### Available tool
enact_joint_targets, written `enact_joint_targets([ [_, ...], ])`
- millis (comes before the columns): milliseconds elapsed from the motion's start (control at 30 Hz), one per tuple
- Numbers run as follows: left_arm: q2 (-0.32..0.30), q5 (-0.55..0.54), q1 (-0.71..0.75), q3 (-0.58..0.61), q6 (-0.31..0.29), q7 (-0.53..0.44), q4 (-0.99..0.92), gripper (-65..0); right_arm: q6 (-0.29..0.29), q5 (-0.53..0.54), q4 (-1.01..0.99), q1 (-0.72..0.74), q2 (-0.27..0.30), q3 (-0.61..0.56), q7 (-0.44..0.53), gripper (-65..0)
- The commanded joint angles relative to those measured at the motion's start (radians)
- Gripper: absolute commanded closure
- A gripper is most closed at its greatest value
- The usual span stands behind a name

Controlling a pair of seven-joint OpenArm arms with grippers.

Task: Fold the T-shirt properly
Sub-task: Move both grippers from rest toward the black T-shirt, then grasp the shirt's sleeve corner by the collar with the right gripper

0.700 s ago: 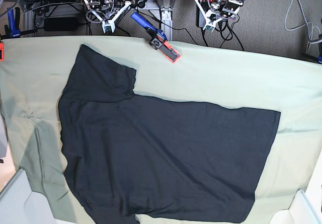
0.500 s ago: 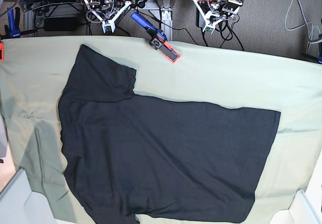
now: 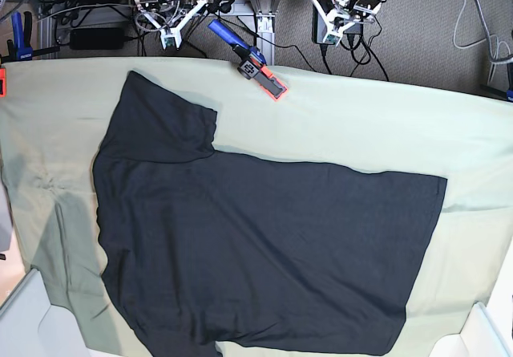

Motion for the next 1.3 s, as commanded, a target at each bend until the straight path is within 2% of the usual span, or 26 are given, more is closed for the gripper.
enact_joint_targets([
  [0,-0.004,0.002,0.011,0.002,-0.016,-0.011,0.021,0.0,-0.012,0.001,0.022,-0.016,0.011,0.003,0.007,-4.5],
  [133,-0.019,0.011,0.077,0.002,-0.023,-0.026,0.129,0.0,-0.003,0.001,0.1,-0.081,0.032,0.003,0.007,-4.5],
  [267,-0.052,0.047,0.142,0.002,-0.023,-0.026,0.272,0.0,0.08,0.001,0.187,-0.156,0.076,0.003,0.006,-4.5],
  [367,-0.08,0.045,0.192,-0.003,-0.029,-0.025,0.377,0.0,0.121,0.001,0.262,-0.215,0.122,0.003,0.006,-4.4],
  [400,-0.092,0.042,0.209,-0.008,-0.044,-0.024,0.412,0.0,0.135,0.004,0.29,-0.237,0.139,0.003,0.006,-4.4],
  [500,-0.129,-0.018,0.26,-0.025,-0.162,0.029,0.527,0.0,0.177,0.093,0.393,-0.309,0.193,0.003,0.003,-4.4],
  [633,-0.17,-0.145,0.344,-0.078,-0.326,0.135,0.711,0.0,0.179,0.222,0.554,-0.419,0.269,0.003,-0.04,-4.4],
  [700,-0.183,-0.195,0.394,-0.124,-0.358,0.18,0.817,0.0,0.179,0.278,0.641,-0.476,0.306,0.003,-0.072,-4.4],
  [800,-0.183,-0.223,0.478,-0.211,-0.359,0.243,0.995,0.0,0.179,0.35,0.782,-0.561,0.358,0.003,-0.109,-4.4],
  [967,-0.186,-0.304,0.601,-0.314,-0.375,0.331,1.297,-0.1,0.178,0.421,1.041,-0.685,0.427,0.008,-0.227,-4.4],
  [1067,-0.186,-0.371,0.65,-0.357,-0.374,0.423,1.445,-9.4,0.178,0.489,1.213,-0.733,0.44,0.037,-0.35,-4.4],
  [1167,-0.186,-0.41,0.695,-0.392,-0.374,0.456,1.544,-19.3,0.178,0.594,1.383,-0.747,0.439,0.089,-0.499,-4.5],
  [1267,-0.186,-0.415,0.731,-0.41,-0.375,0.462,1.595,-19.9,0.177,0.664,1.534,-0.741,0.439,0.162,-0.581,-5.7],
])
